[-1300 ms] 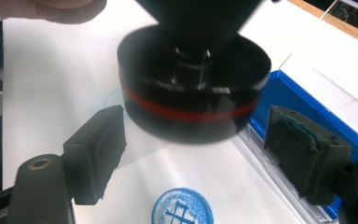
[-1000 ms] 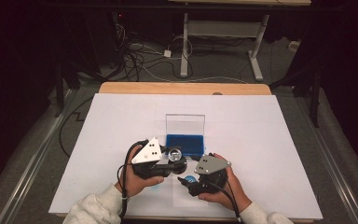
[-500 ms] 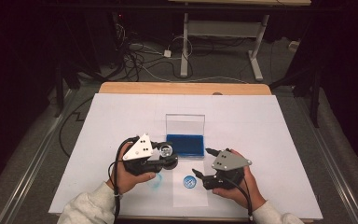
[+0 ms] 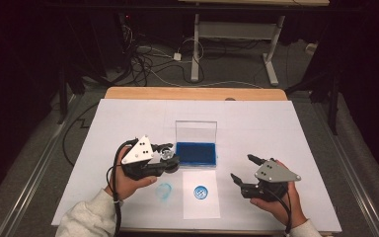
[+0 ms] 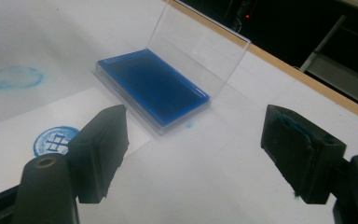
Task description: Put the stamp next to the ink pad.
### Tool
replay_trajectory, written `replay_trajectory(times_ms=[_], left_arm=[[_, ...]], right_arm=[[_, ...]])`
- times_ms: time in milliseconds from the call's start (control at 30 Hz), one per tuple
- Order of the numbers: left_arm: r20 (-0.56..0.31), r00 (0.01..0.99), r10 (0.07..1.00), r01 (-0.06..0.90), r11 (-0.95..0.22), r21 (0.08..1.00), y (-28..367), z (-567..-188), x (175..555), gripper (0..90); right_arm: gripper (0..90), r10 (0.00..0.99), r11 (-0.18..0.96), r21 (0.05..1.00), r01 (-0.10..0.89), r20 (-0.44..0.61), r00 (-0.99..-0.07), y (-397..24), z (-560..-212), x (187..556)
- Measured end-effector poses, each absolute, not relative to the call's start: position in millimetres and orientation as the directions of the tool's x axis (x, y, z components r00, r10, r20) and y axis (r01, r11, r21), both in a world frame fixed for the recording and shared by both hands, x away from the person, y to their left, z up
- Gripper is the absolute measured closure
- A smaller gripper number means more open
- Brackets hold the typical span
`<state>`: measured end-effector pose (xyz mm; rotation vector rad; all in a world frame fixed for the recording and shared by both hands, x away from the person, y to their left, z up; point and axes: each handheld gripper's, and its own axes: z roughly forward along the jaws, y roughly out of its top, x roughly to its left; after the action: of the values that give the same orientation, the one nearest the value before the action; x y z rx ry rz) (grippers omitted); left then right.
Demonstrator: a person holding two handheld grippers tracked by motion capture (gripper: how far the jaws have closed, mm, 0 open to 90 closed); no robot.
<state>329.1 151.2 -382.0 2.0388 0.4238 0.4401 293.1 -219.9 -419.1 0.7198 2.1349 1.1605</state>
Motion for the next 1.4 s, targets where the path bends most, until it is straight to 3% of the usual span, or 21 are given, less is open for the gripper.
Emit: replay_trajectory(times_ms=[833,1400], left_arm=[[0.168,0.854,0.493,0.146,-0.536,0.831,162,-374,350,54.6],[0.175,0.829,0.532,0.221,-0.597,0.771,158,-394,396,54.5]], right_arm=[[23.4,0.770,0.431,0.876,0.218,-0.231,-0.595,-272,-423,281],[23.7,0.767,0.446,0.861,0.246,-0.226,-0.600,-271,-430,285]])
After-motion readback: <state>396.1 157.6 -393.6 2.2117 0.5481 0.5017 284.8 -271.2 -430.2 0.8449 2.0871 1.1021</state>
